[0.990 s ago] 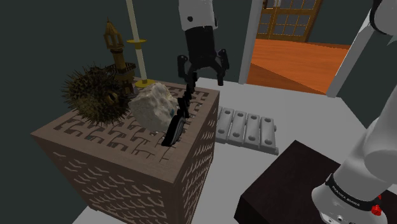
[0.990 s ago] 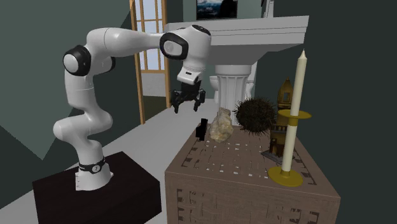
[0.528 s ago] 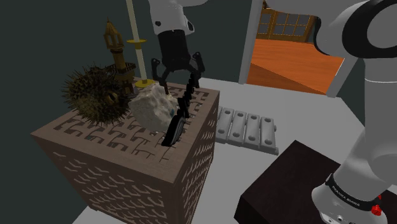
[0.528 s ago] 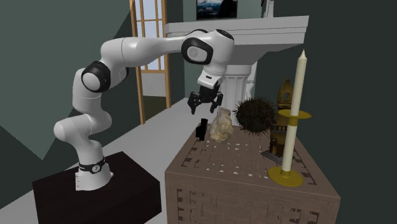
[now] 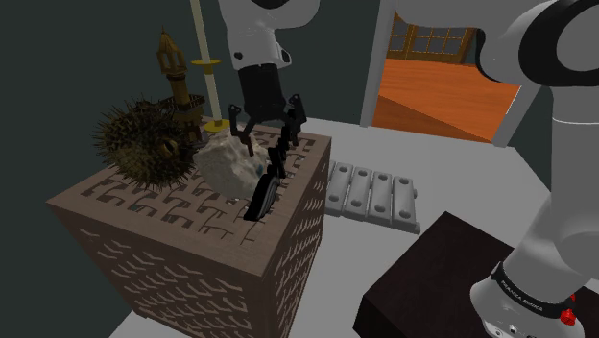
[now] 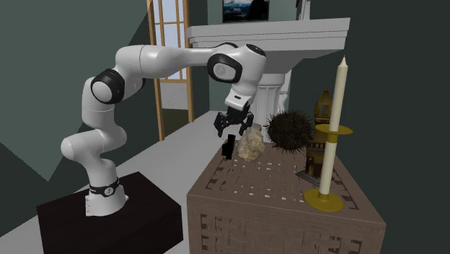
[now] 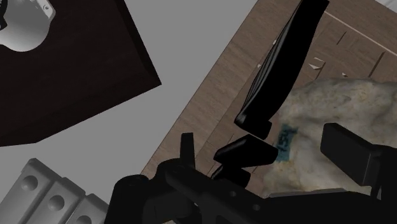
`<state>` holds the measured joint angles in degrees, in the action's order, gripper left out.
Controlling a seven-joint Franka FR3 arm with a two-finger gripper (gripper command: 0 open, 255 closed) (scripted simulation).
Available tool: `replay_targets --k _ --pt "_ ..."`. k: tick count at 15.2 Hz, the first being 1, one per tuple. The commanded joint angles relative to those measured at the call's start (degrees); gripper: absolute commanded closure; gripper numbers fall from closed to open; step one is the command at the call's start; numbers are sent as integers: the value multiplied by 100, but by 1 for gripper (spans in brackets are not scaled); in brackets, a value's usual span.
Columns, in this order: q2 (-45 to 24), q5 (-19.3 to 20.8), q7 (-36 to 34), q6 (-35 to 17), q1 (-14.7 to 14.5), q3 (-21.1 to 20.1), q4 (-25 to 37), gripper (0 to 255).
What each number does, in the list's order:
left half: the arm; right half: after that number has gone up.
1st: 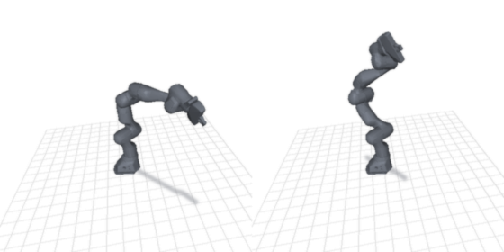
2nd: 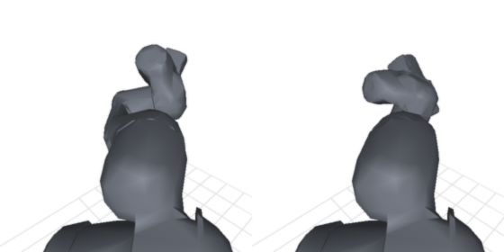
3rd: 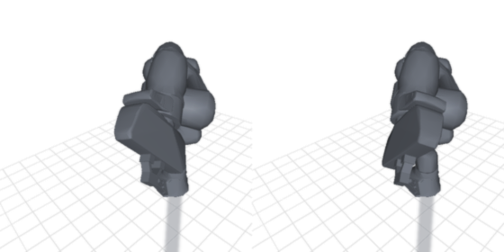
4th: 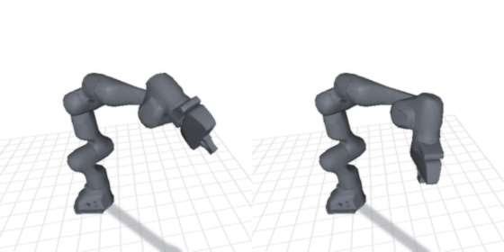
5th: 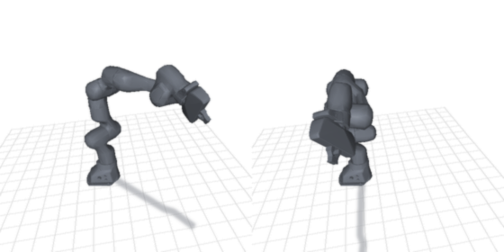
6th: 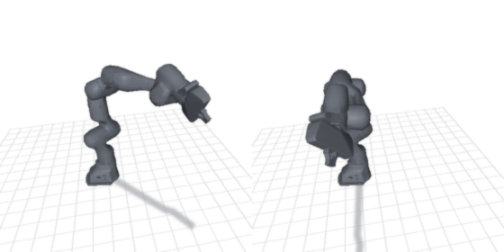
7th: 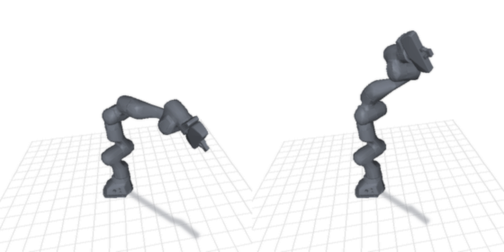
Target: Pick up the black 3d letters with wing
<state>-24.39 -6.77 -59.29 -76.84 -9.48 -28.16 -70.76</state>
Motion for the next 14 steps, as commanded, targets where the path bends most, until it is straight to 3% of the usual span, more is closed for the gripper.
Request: replay_targets --k 1,10,14 --pt "-2 -1 1 -22 -1 -1 -33 255" --pt "1 -1 8 -25 4 1 -41 255" --pt "-101 22 -92 323 -59 -11 419 255"
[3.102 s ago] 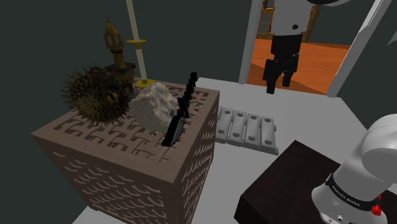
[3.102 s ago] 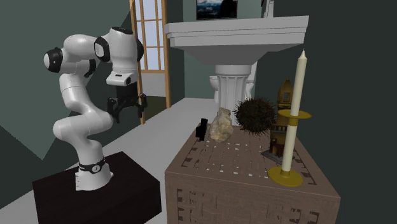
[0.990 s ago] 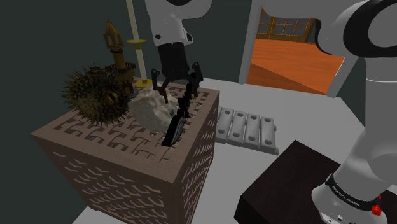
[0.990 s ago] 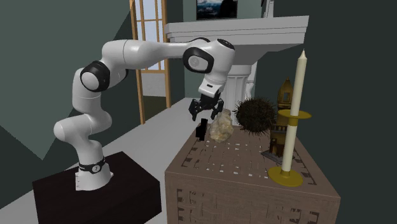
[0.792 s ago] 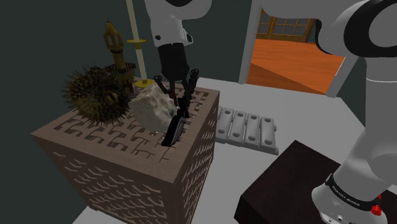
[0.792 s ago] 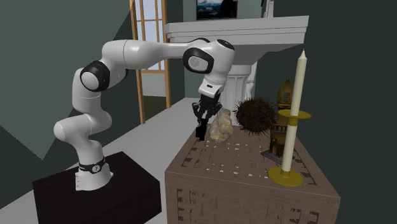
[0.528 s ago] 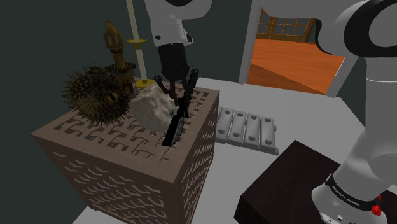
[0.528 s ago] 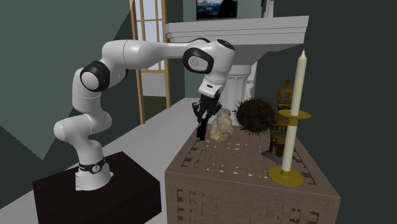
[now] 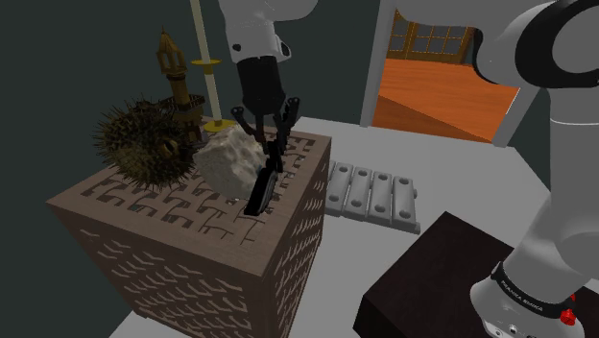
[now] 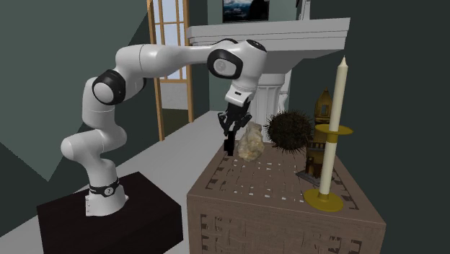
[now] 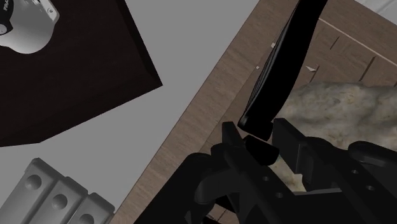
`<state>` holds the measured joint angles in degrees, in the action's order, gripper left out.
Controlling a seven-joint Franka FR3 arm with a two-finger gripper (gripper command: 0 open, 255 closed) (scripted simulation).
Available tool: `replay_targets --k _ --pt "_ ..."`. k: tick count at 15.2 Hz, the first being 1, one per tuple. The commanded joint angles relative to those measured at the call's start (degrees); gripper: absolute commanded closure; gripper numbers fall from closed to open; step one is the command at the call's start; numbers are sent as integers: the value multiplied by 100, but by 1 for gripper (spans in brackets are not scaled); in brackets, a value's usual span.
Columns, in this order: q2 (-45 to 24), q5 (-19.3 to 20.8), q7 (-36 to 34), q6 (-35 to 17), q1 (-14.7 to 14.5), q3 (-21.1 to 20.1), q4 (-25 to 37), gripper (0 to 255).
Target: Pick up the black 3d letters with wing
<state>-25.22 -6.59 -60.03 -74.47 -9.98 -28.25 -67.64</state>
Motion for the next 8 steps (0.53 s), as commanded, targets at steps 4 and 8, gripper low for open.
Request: replay_targets --k 4,8 --pt "-170 42 -133 467 -99 -13 650 255" --pt "-397 103 -268 900 -233 -23 1323 255"
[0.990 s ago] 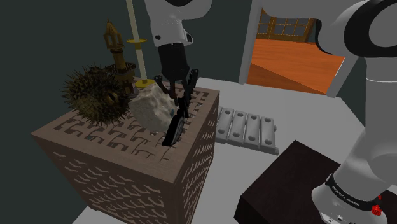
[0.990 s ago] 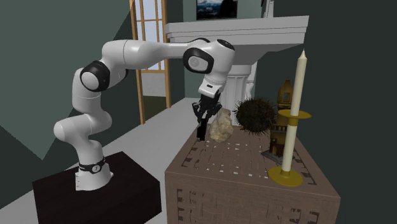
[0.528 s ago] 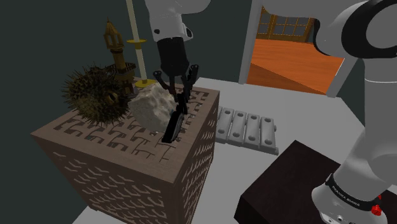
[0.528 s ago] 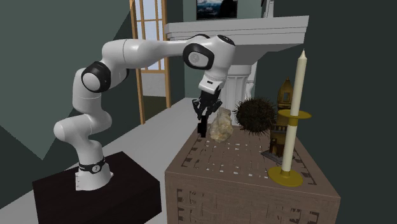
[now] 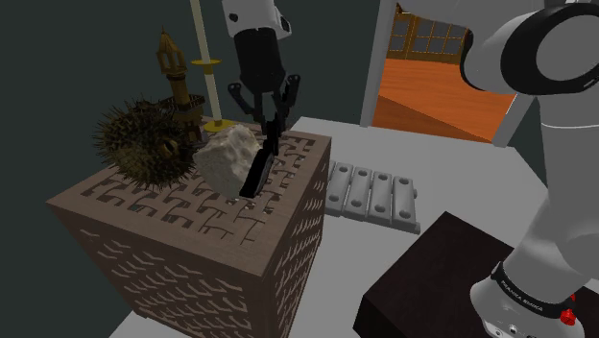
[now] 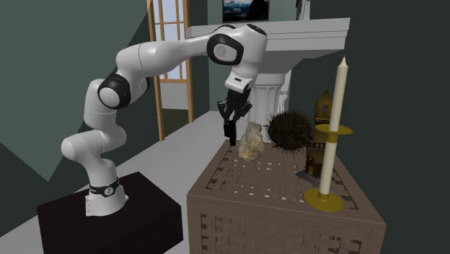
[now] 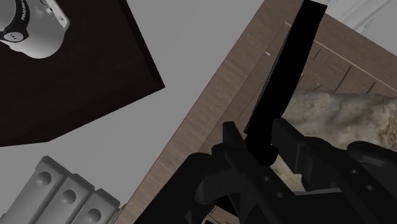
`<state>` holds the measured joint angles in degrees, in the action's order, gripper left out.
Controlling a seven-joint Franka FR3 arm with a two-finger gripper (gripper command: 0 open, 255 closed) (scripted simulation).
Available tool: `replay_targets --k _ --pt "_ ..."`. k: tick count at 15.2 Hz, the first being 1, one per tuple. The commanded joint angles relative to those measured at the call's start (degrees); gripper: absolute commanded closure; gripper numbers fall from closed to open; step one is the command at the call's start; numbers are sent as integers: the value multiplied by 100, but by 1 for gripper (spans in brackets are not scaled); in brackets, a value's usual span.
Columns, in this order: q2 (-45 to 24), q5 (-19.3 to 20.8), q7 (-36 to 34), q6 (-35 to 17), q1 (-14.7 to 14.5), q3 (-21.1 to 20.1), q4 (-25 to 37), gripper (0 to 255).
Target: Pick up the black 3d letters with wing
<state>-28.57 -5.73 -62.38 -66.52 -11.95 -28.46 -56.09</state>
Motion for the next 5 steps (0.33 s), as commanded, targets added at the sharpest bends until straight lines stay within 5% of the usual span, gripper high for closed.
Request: replay_targets --k 1,5 --pt "-136 38 -71 227 -80 -3 368 255" --pt "-333 94 -160 520 -200 -3 870 255"
